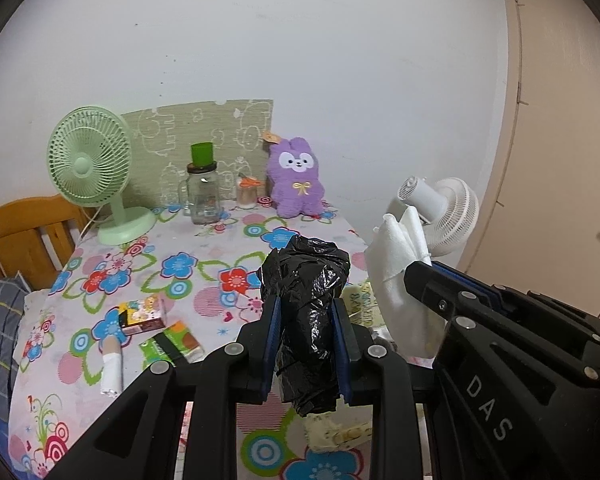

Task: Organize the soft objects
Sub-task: 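Carry the black item in the left tool while the right tool carries the white cloth to the box, then lower and open the left tool in the box while the right tool releases the white cloth inside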

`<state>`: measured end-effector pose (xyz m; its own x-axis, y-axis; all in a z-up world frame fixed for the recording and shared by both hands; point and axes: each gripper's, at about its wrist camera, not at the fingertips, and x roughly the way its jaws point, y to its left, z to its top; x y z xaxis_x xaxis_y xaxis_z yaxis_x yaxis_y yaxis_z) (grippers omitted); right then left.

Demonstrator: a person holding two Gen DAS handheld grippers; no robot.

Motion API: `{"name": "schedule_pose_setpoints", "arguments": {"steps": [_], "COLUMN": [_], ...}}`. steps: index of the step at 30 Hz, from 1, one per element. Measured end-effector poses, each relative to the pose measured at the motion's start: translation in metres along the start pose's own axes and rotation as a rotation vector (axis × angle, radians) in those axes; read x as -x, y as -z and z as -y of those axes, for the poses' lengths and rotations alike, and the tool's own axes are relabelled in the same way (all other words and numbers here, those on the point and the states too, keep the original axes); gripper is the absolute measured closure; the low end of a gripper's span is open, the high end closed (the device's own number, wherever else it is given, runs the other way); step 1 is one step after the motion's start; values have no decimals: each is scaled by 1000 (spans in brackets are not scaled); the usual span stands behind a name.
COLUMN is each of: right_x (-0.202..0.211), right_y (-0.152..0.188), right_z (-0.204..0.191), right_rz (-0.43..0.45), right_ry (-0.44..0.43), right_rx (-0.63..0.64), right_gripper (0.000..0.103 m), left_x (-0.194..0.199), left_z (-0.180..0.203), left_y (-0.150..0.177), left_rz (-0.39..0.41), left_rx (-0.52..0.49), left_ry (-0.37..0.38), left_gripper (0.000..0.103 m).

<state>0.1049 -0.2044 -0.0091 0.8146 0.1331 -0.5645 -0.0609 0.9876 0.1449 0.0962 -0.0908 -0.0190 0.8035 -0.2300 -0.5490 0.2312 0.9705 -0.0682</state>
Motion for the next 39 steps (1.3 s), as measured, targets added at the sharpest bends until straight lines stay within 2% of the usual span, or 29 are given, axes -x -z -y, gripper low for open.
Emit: {"name": "schedule_pose_setpoints", "arguments": {"steps": [19, 29, 33, 39], "right_x": [-12, -27, -35, -49], "right_y": [6, 16, 19, 29], "right_z": [48, 67, 71, 74], "right_rz": [-34, -79, -101, -138], "right_ry": [63, 97, 99, 104], "right_rx": [-62, -88, -94, -98], "right_gripper": [93, 93, 93, 93], "left_x": [-31, -53, -62, -76], "left_z": [40, 52, 52, 53], "left_y": [2, 10, 14, 23], "left_rz": [-49, -103, -128, -170], "left_rx": [-38, -47, -47, -49], "left_ry": [67, 87, 76, 56], "left_gripper": [79, 77, 67, 61]}}
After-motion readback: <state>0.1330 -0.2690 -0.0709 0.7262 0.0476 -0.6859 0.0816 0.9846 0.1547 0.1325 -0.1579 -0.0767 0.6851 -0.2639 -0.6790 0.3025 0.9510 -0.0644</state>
